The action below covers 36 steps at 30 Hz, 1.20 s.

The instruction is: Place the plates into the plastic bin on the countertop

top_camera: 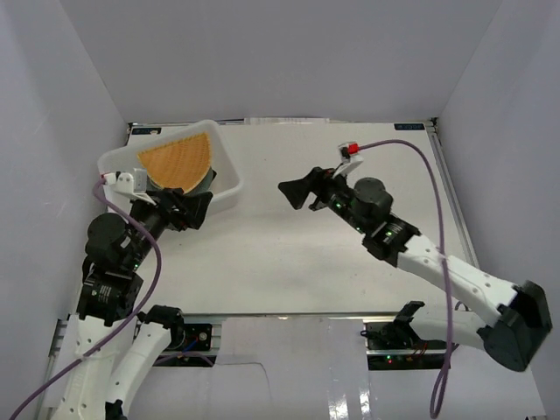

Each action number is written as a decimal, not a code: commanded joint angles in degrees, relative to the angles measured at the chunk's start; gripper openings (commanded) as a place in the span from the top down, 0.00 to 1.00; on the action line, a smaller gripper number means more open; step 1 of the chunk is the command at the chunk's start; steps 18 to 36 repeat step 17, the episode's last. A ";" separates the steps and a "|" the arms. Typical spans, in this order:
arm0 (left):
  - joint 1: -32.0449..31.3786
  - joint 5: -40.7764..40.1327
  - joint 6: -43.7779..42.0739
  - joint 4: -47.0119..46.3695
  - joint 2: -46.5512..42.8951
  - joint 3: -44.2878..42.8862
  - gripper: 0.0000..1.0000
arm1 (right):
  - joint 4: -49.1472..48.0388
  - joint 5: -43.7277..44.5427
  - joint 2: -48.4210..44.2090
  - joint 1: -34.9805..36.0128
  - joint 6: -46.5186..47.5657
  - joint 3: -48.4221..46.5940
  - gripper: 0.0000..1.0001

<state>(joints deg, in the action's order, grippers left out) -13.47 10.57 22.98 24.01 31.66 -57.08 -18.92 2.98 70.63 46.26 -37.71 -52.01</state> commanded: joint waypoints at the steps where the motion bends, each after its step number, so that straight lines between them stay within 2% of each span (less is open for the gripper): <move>1: -0.24 3.23 0.83 2.71 -1.16 5.83 0.02 | 4.31 8.69 -14.27 0.23 15.11 4.45 0.10; 5: -0.24 4.73 2.42 1.75 -3.71 10.58 0.02 | 9.15 17.57 -26.49 0.23 21.80 12.62 0.10; 10: -0.24 4.11 1.54 0.08 -5.03 11.81 0.02 | 10.92 20.22 -35.55 0.15 23.56 22.81 0.10; 14: -0.24 5.07 1.54 -0.54 -4.85 12.87 0.02 | 13.12 22.15 -36.09 0.06 22.95 24.24 0.10; 17: -0.24 4.11 1.19 -1.33 -4.59 13.05 0.02 | 13.82 22.68 -35.56 0.06 23.12 21.09 0.10; 36: -0.24 4.11 1.19 -1.33 -4.59 13.05 0.02 | 13.82 22.68 -35.56 0.06 23.12 21.09 0.10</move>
